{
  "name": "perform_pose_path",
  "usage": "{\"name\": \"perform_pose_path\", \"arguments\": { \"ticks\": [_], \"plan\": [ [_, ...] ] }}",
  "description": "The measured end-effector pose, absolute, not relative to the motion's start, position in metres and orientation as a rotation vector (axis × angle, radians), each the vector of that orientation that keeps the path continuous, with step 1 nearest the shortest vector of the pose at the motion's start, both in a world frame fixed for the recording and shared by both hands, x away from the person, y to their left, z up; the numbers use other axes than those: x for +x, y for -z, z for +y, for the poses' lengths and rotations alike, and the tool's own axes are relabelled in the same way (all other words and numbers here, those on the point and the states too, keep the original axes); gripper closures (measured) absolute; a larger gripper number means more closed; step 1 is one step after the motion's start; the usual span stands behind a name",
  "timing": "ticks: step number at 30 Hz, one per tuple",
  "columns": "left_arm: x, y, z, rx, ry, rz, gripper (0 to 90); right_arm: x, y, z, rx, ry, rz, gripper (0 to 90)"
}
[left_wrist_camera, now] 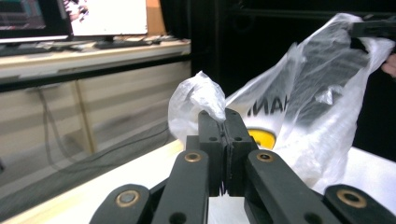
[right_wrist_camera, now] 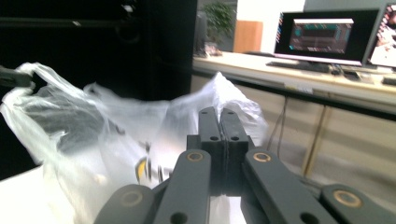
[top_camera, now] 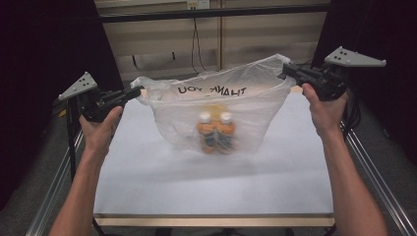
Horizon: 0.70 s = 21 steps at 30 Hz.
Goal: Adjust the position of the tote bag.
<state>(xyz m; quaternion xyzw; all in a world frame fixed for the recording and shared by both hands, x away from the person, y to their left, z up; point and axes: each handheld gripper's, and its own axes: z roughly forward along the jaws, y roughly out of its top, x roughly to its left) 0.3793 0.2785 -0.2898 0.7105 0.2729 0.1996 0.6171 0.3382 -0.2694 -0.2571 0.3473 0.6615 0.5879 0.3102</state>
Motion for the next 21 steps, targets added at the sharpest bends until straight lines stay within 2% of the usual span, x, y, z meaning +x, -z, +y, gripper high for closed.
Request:
{"name": "perform_pose_path", "arguments": {
  "ticks": [7, 21],
  "plan": [
    [0.372, 0.304, 0.286, 1.632, -0.453, 0.636, 89.0, 0.331, 0.288, -0.277, 0.965, -1.569, 1.756, 90.0],
    [0.376, 0.348, 0.276, 1.771, -0.419, 0.635, 89.0, 0.321, 0.332, -0.283, 1.040, -1.494, 1.853, 90.0]
  ]
}}
